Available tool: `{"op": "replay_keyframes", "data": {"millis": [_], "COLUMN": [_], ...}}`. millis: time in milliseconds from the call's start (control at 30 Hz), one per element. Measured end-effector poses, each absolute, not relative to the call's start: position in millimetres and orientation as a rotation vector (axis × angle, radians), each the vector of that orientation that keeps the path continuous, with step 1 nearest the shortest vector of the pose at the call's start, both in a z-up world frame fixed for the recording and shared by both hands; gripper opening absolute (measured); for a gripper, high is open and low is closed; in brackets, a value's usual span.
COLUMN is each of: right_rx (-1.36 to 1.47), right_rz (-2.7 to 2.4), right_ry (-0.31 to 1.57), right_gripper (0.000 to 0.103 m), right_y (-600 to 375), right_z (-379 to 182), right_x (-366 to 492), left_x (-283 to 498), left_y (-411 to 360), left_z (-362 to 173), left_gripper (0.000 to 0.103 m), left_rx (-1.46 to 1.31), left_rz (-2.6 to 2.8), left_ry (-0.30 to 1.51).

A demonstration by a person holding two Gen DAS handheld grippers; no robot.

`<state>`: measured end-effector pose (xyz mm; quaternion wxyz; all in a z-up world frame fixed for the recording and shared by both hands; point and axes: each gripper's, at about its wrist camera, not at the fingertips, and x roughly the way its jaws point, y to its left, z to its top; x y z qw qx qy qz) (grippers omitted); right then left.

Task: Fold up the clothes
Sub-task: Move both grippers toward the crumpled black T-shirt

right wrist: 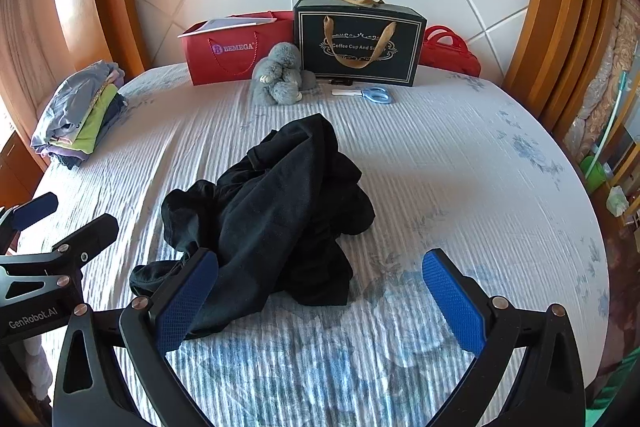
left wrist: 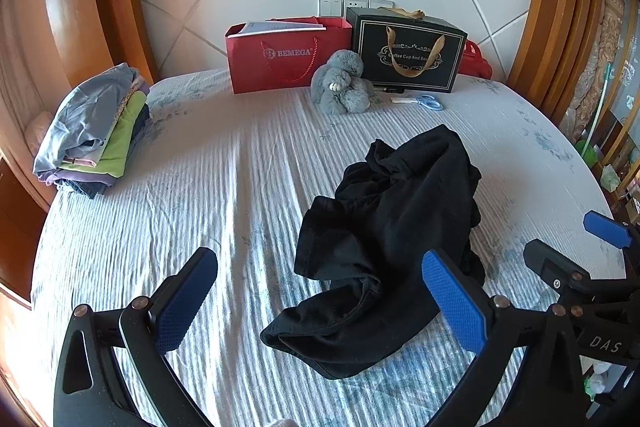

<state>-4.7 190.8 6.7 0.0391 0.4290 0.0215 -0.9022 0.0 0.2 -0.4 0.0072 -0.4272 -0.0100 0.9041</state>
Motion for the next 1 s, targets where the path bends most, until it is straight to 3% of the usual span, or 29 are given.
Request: {"op": "replay_keyframes", "data": {"millis": [733, 1000], "right_rx": [1.283, 1.302], "right_rz": [-2.788, -2.773], "right_ry": [0.005, -0.003], "right_gripper": [0.103, 0.103], "right_y": [198, 199], "right_z": [7, 2], "right_x": [-4, -7], "left_x": [-4, -7], "left_y": [-4, -2], "left_z": [-10, -13], "left_gripper": [0.102, 0.097], "left_rx": [-1.388, -1.402], "left_rz": [2.849, 2.827], "left_ry": [-0.017, -0.004]}}
